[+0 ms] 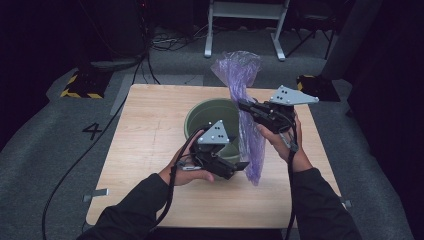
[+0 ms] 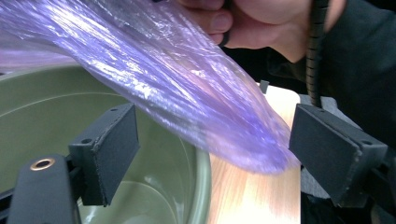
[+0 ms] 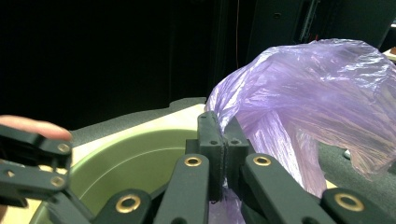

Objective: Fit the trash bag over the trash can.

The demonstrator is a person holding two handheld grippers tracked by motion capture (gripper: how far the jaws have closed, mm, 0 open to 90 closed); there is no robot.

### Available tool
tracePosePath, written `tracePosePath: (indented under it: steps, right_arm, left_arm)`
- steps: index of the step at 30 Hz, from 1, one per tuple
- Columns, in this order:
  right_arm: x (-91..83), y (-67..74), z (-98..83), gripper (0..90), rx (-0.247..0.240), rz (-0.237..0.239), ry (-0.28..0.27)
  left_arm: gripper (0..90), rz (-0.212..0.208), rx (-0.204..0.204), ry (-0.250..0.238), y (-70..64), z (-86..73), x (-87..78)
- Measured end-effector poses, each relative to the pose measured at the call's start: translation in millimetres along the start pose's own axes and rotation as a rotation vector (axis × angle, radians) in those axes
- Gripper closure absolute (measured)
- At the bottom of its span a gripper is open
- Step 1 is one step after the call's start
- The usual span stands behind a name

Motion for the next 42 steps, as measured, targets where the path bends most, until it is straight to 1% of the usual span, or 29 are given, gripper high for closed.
tracePosePath:
  steps: [1, 2, 3, 4, 5, 7, 8, 9, 10, 12, 13, 15, 17, 18, 19, 21, 23, 25, 26, 27, 28, 31, 33, 34, 36, 37, 39, 41, 42]
  right_arm:
    - [-0.2, 0.6, 0.7, 90.0, -0.001, 0.002, -0.002]
    - [-0.8, 1.4, 1.5, 90.0, -0.001, 0.004, -0.004]
    - [-1.4, 2.3, 2.3, 90.0, -0.004, 0.008, -0.006]
    - [-2.0, 3.1, 3.1, 90.0, -0.007, 0.008, -0.009]
    - [-2.6, 3.8, 3.7, 90.0, -0.006, 0.012, -0.011]
    - [-3.5, 5.1, 5.1, 90.0, -0.008, 0.020, -0.018]
    - [-3.9, 5.8, 5.8, 90.0, -0.009, 0.019, -0.020]
    - [-4.4, 6.5, 6.6, 90.0, -0.013, 0.019, -0.021]
    - [-4.9, 7.3, 7.6, 90.0, -0.015, 0.020, -0.024]
    - [-5.8, 8.9, 9.6, 90.0, -0.019, 0.020, -0.028]
    - [-6.0, 9.4, 10.4, 90.0, -0.020, 0.021, -0.030]
    - [-6.2, 10.8, 11.8, 90.0, -0.023, 0.026, -0.034]
    - [-6.1, 11.6, 12.4, 90.0, -0.025, 0.030, -0.034]
    - [-6.0, 11.7, 12.6, 90.0, -0.025, 0.029, -0.035]
    - [-6.1, 11.8, 13.0, 90.0, -0.024, 0.029, -0.037]
    - [-6.1, 11.7, 14.0, 90.0, -0.023, 0.028, -0.043]
    - [-5.6, 11.2, 15.4, 90.0, -0.021, 0.023, -0.046]
    - [-4.7, 11.1, 16.5, 90.0, -0.018, 0.017, -0.048]
    - [-4.2, 11.3, 16.9, 90.0, -0.017, 0.015, -0.050]
    - [-3.6, 11.7, 17.3, 90.0, -0.018, 0.013, -0.052]
    - [-2.9, 11.9, 17.6, 90.0, -0.020, 0.010, -0.054]
    - [-1.2, 10.7, 16.6, 90.0, -0.018, 0.006, -0.055]
    - [-0.4, 8.8, 14.8, 90.0, -0.009, 0.005, -0.055]
    - [0.1, 7.9, 13.6, 90.0, -0.007, 0.005, -0.055]
    - [0.6, 6.7, 12.3, 90.0, -0.003, 0.002, -0.058]
    - [0.9, 6.2, 11.9, 90.0, 0.000, 0.000, -0.060]
    - [1.7, 5.3, 12.1, 90.0, 0.003, 0.000, -0.064]
    - [2.2, 5.1, 12.5, 90.0, 0.001, -0.003, -0.067]
    - [2.5, 5.0, 12.5, 90.0, 0.001, -0.002, -0.068]
  left_arm:
    - [15.8, 0.009, -0.008, 0.000, 0.8, -0.3, 2.6]
    - [16.5, 0.028, -0.015, 0.006, 1.9, -0.9, 4.9]
    - [19.5, 0.047, -0.018, 0.015, 2.9, -1.7, 6.9]
    - [23.3, 0.065, -0.011, 0.023, 3.8, -2.3, 8.1]
    - [27.9, 0.077, 0.000, 0.026, 4.8, -2.7, 8.5]
    - [40.6, 0.084, 0.007, 0.022, 6.4, -3.0, 8.3]
    - [45.2, 0.106, 0.022, 0.032, 7.7, -3.2, 7.8]
    - [52.5, 0.114, 0.033, 0.042, 8.9, -3.5, 7.6]
    - [59.3, 0.110, 0.039, 0.055, 9.9, -4.0, 7.8]
    - [68.6, 0.133, 0.053, 0.077, 11.5, -4.7, 8.1]
    - [74.1, 0.149, 0.054, 0.075, 12.1, -4.8, 7.5]
    - [83.1, 0.153, 0.056, 0.061, 14.6, -4.4, 4.6]
    - [89.1, 0.146, 0.067, 0.060, 17.3, -4.5, 2.0]
    - [89.6, 0.142, 0.066, 0.063, 18.7, -4.8, 1.3]
    - [89.8, 0.158, 0.074, 0.072, 20.7, -5.0, 0.2]
    - [89.8, 0.172, 0.081, 0.070, 23.7, -4.9, -2.9]
    - [89.8, 0.209, 0.089, 0.072, 28.9, -4.5, -7.5]
    - [89.9, 0.233, 0.081, 0.067, 34.3, -4.6, -12.3]
    - [89.9, 0.255, 0.085, 0.068, 37.7, -4.7, -15.2]
    - [89.9, 0.275, 0.079, 0.062, 41.6, -4.9, -18.1]
    - [89.9, 0.281, 0.078, 0.064, 44.0, -5.0, -19.7]
    - [89.9, 0.336, 0.097, 0.083, 52.2, -6.3, -24.4]
    - [89.9, 0.354, 0.103, 0.099, 57.6, -8.0, -25.9]
    - [89.9, 0.370, 0.109, 0.112, 60.2, -8.9, -26.3]
    - [89.9, 0.388, 0.112, 0.122, 65.0, -9.7, -27.2]
    - [89.9, 0.405, 0.111, 0.119, 67.7, -9.6, -27.8]
    - [89.9, 0.409, 0.098, 0.120, 73.1, -8.8, -29.7]
    - [89.9, 0.430, 0.096, 0.116, 77.9, -7.9, -31.7]
    - [89.9, 0.430, 0.088, 0.116, 80.1, -8.0, -32.8]
Point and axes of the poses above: each handheld gripper's, and its own axes: x roughly forward along the jaws, z roughly out of its top, y roughly to its left, the point moved 4 cm from there along x, roughly forward along the jaws, and after that the axes turned 11 degrees about -z, right-handed, at the moved point
